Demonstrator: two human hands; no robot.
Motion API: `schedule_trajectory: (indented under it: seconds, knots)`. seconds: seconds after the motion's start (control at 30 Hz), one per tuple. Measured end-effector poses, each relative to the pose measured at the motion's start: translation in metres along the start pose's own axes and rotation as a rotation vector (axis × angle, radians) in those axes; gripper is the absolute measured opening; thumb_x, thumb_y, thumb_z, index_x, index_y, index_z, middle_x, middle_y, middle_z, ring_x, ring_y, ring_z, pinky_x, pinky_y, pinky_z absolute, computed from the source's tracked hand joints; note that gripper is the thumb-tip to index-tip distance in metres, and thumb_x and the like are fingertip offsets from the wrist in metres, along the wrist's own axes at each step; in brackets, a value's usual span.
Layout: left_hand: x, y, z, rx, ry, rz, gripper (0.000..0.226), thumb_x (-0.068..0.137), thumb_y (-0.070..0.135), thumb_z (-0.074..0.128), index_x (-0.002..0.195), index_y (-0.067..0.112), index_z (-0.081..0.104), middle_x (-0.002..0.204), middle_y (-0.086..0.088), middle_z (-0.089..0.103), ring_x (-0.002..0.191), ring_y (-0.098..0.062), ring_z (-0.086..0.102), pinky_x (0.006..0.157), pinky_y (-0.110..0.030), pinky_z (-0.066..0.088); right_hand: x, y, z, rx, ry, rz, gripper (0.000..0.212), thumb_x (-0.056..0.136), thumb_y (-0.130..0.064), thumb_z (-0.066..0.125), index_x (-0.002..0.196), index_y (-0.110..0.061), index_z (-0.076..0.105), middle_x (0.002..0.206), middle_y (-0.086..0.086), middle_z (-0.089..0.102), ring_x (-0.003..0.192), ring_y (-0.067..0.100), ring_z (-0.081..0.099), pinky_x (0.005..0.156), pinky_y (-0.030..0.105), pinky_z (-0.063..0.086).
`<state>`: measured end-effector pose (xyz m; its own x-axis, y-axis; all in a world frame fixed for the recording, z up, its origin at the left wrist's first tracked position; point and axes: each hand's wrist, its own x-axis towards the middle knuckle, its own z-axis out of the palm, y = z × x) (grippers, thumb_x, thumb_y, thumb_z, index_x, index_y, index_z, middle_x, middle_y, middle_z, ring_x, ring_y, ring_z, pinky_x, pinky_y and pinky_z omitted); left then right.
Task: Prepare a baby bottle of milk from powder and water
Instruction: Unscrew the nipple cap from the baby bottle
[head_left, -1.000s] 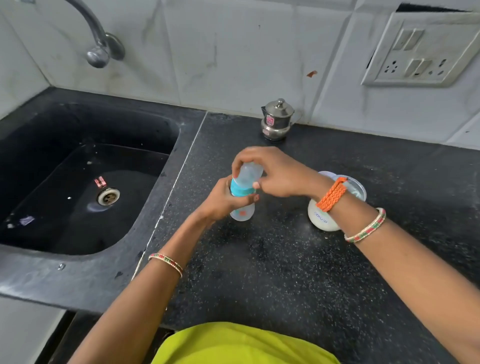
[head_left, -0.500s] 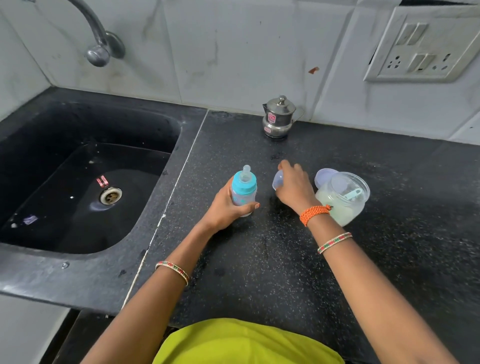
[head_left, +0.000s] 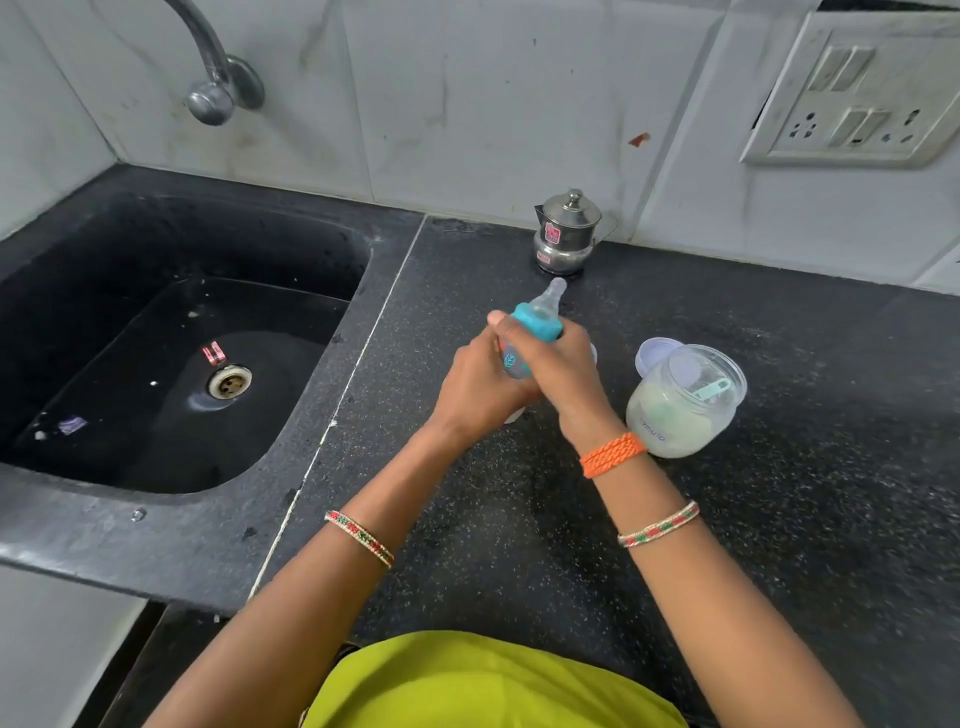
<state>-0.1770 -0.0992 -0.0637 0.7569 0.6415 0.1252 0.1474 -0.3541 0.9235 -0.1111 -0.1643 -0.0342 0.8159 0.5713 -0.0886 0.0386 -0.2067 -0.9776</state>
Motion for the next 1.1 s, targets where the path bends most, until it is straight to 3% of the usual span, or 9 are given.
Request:
schedule_trajectory:
  seconds: [0.13, 0.27, 0.37, 0.47, 0.57, 0.63, 0.8, 0.9, 1.1]
  knots:
    - [-0.004, 0.014, -0.005, 0.057, -0.035, -0.016, 0.03, 0.065, 0.024, 0.071, 0.091, 0.017, 0.058, 0.074, 0.006, 0.066, 0.063, -0.006, 0.064, 0.055, -0.025, 0.049, 0.009, -0.012, -0.013, 0.07, -0.095, 0.085, 0.014, 0.071, -0.031, 0.077, 0.075, -0.021, 0.069, 0.068, -0.006, 0.07, 0.062, 0.004, 0.068, 0.052, 0.016, 0.05]
    - [0.001, 0.026, -0.017, -0.157, -0.302, 0.016, 0.023, 0.073, 0.004, 0.071, 0.093, 0.003, 0.06, 0.074, 0.0, 0.064, 0.063, -0.007, 0.06, 0.059, -0.024, 0.047, 0.003, -0.017, -0.017, 0.23, -0.176, 0.053, 0.022, 0.072, -0.02, 0.074, 0.094, -0.014, 0.076, 0.098, 0.002, 0.075, 0.091, 0.017, 0.07, 0.078, 0.033, 0.056]
    - [-0.005, 0.025, -0.026, -0.463, -0.671, -0.025, 0.042, 0.068, 0.008, 0.071, 0.107, 0.007, 0.053, 0.088, 0.002, 0.068, 0.083, -0.008, 0.065, 0.073, -0.023, 0.051, 0.006, -0.016, -0.036, 0.428, -0.783, -0.058, 0.022, 0.066, -0.014, 0.072, 0.088, -0.01, 0.073, 0.116, 0.01, 0.067, 0.104, 0.019, 0.065, 0.083, 0.033, 0.053]
    - [-0.021, 0.025, -0.018, -0.639, -1.035, 0.021, 0.049, 0.063, 0.021, 0.075, 0.107, 0.014, 0.053, 0.088, 0.006, 0.068, 0.085, -0.013, 0.064, 0.078, -0.029, 0.053, 0.005, -0.021, -0.052, 0.388, -1.355, -0.114, 0.062, 0.074, -0.027, 0.077, 0.127, -0.003, 0.053, 0.127, 0.011, 0.059, 0.103, 0.018, 0.065, 0.074, 0.029, 0.057]
    - [-0.021, 0.032, -0.011, -0.685, -0.91, 0.041, 0.056, 0.063, 0.04, 0.083, 0.104, 0.016, 0.054, 0.088, 0.004, 0.067, 0.083, -0.018, 0.063, 0.08, -0.035, 0.052, 0.011, -0.022, -0.054, 0.293, -1.241, -0.16, 0.096, 0.073, -0.045, 0.075, 0.141, 0.003, 0.027, 0.143, 0.01, 0.046, 0.129, 0.022, 0.048, 0.1, 0.035, 0.044]
    - [-0.015, 0.034, -0.018, -0.693, -0.805, 0.045, 0.057, 0.062, 0.039, 0.083, 0.105, 0.016, 0.054, 0.089, 0.004, 0.067, 0.084, -0.017, 0.062, 0.081, -0.034, 0.051, 0.014, -0.022, -0.055, 0.271, -1.034, -0.177, 0.097, 0.067, -0.053, 0.075, 0.139, -0.001, 0.035, 0.142, 0.022, 0.042, 0.133, 0.03, 0.04, 0.108, 0.046, 0.036]
    - [-0.005, 0.029, -0.031, -0.662, -0.64, 0.029, 0.038, 0.068, 0.021, 0.066, 0.104, 0.014, 0.054, 0.085, 0.007, 0.067, 0.081, -0.011, 0.062, 0.076, -0.027, 0.052, 0.018, -0.023, -0.064, 0.442, -0.714, -0.088, 0.076, 0.063, -0.054, 0.078, 0.113, 0.0, 0.057, 0.109, 0.009, 0.065, 0.095, 0.015, 0.063, 0.076, 0.028, 0.053]
    - [-0.005, 0.029, -0.03, -0.64, -0.62, -0.016, 0.04, 0.068, 0.024, 0.066, 0.105, 0.014, 0.054, 0.087, 0.005, 0.065, 0.082, -0.012, 0.061, 0.077, -0.028, 0.051, 0.012, -0.028, -0.06, 0.29, -0.669, -0.112, 0.104, 0.061, -0.069, 0.07, 0.124, 0.011, 0.05, 0.121, 0.026, 0.058, 0.107, 0.037, 0.057, 0.093, 0.048, 0.045]
    - [-0.004, 0.032, -0.024, -0.569, -0.696, -0.021, 0.032, 0.074, 0.019, 0.066, 0.103, 0.013, 0.055, 0.089, 0.004, 0.066, 0.085, -0.01, 0.063, 0.076, -0.024, 0.051, 0.009, -0.032, -0.056, 0.146, -0.726, -0.217, 0.048, 0.067, -0.047, 0.076, 0.108, -0.023, 0.067, 0.1, -0.014, 0.067, 0.095, 0.009, 0.063, 0.08, 0.028, 0.055]
